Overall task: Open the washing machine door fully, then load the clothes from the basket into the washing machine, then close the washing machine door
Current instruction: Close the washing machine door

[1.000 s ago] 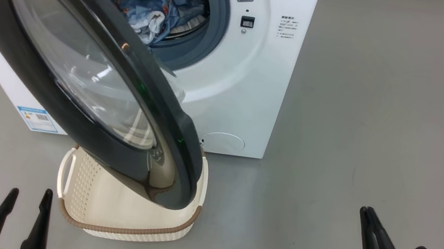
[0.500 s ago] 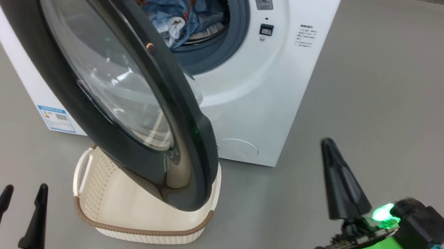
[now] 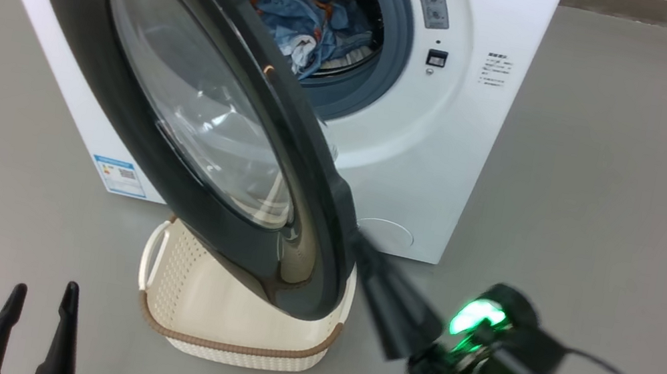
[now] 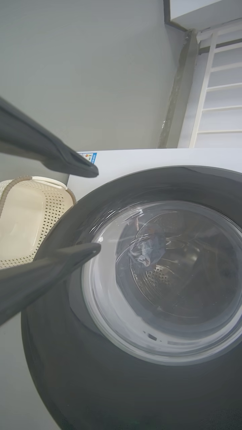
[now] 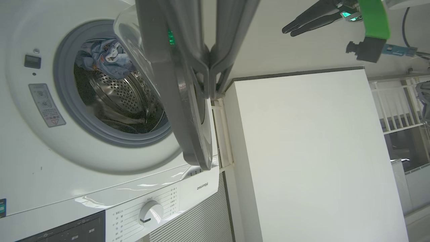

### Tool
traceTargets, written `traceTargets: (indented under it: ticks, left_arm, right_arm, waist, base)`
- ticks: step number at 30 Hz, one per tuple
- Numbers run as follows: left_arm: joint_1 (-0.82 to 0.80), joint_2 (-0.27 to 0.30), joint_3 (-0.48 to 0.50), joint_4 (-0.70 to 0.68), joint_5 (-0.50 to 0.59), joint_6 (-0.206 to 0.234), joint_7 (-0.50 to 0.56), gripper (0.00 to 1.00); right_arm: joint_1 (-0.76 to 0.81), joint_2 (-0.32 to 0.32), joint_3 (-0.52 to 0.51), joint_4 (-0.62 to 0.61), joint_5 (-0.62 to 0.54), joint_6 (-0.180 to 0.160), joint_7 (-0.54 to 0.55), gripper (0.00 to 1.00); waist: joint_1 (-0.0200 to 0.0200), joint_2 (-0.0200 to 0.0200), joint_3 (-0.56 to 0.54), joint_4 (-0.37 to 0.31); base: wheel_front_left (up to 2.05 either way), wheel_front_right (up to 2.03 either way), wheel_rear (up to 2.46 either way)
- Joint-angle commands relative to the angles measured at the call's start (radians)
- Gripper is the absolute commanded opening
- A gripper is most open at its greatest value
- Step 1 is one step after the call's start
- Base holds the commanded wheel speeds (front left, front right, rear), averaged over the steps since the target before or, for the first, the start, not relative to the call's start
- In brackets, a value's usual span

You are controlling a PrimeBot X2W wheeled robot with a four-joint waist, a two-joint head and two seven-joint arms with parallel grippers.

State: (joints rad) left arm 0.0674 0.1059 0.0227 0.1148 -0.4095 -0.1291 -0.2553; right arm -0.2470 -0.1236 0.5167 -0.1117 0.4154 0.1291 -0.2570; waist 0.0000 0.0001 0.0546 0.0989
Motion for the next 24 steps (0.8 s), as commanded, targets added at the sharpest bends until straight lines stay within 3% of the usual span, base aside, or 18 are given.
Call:
traceTargets:
  ticks: [1,11,24]
  left_arm:
    - [-0.016,0.008,0.033,-0.031,0.006,-0.002,-0.006,1.00]
    - [-0.043,-0.011,0.012,-0.028,0.000,-0.002,-0.006,1.00]
    - [-0.091,-0.028,-0.014,-0.017,-0.006,-0.002,-0.006,1.00]
  right_arm:
    - [-0.029,0.008,0.039,-0.010,0.008,0.002,-0.005,0.00]
    - [-0.048,0.009,0.195,0.199,0.067,0.002,-0.005,0.00]
    - [-0.116,0.021,0.168,0.397,0.093,0.002,-0.005,0.00]
  waist:
    - [0.0000,-0.0001,0.003,0.009]
    - [0.0000,-0.0001,0.046,0.059]
    - [0.0000,-0.0001,0.115,0.097]
  base:
    - [0.00,0.00,0.00]
    - [0.00,0.00,0.00]
    - [0.00,0.00,0.00]
